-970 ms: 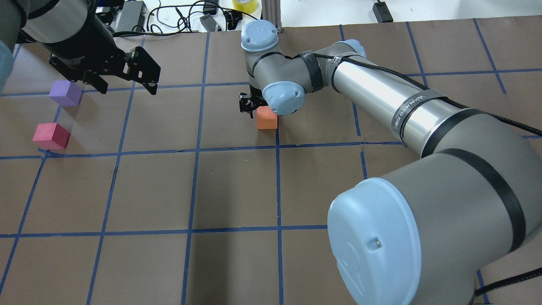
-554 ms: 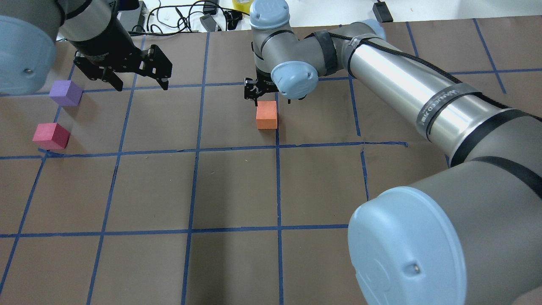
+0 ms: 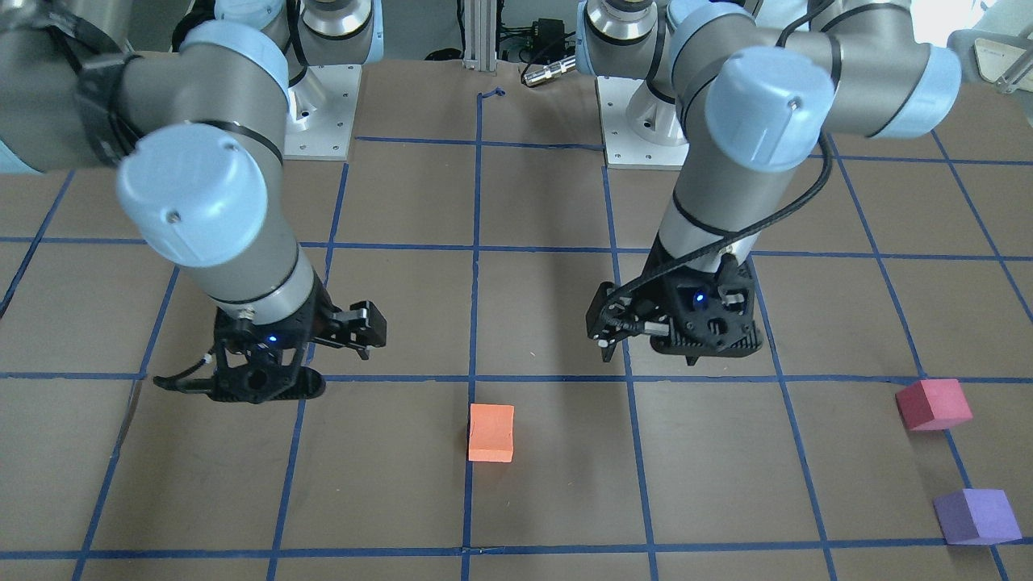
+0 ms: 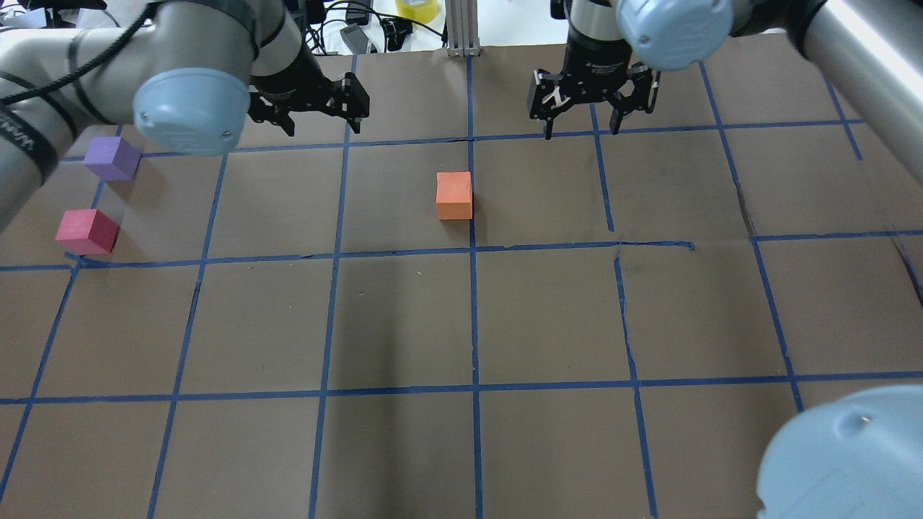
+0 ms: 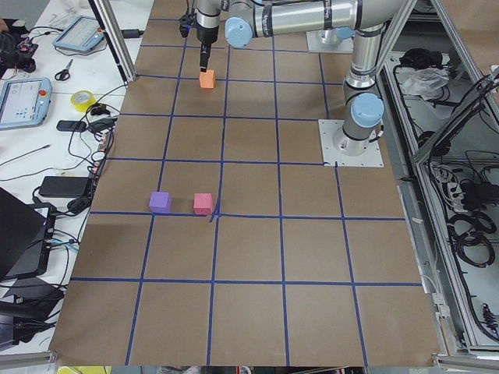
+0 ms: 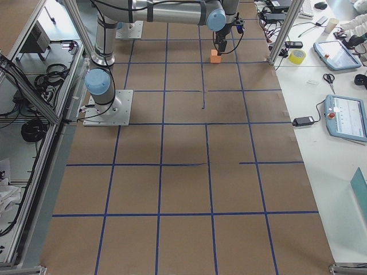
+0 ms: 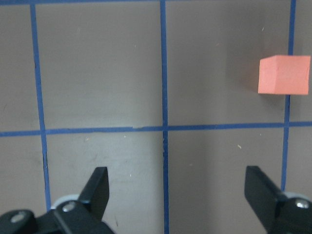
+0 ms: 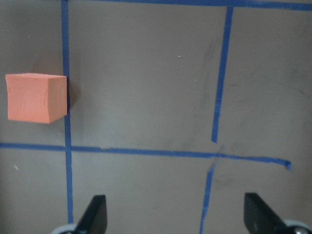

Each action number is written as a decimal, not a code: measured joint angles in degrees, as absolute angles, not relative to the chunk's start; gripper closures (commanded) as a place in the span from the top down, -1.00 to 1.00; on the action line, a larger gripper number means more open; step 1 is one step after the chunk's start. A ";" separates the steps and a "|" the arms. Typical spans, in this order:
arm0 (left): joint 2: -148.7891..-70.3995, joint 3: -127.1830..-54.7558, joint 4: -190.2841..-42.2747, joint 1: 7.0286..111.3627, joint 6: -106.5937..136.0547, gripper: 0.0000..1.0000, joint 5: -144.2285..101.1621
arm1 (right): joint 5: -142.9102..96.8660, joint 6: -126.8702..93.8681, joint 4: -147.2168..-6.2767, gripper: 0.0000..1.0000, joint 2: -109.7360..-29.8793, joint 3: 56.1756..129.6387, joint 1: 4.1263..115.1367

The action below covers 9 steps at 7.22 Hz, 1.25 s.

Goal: Arrange blocks in a line
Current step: 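Open the right gripper and raise it away while the left arm reaches toward the cube, then lower the left gripper onto the orange cube and close on it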

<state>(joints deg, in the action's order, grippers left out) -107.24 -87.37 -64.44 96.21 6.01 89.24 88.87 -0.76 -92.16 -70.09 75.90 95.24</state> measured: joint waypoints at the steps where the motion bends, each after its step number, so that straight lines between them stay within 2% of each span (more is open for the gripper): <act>1: -111.04 -86.18 -62.43 99.09 9.61 1.00 89.31 | 89.05 3.13 -88.51 1.00 -74.46 77.07 93.54; 4: -120.27 -85.32 -59.02 105.78 16.39 1.00 89.28 | 90.29 7.99 -82.29 1.00 -86.63 82.68 92.06; 9: -125.92 -84.78 -55.99 107.53 19.12 1.00 87.13 | 90.22 8.31 -84.78 1.00 -87.72 85.51 91.13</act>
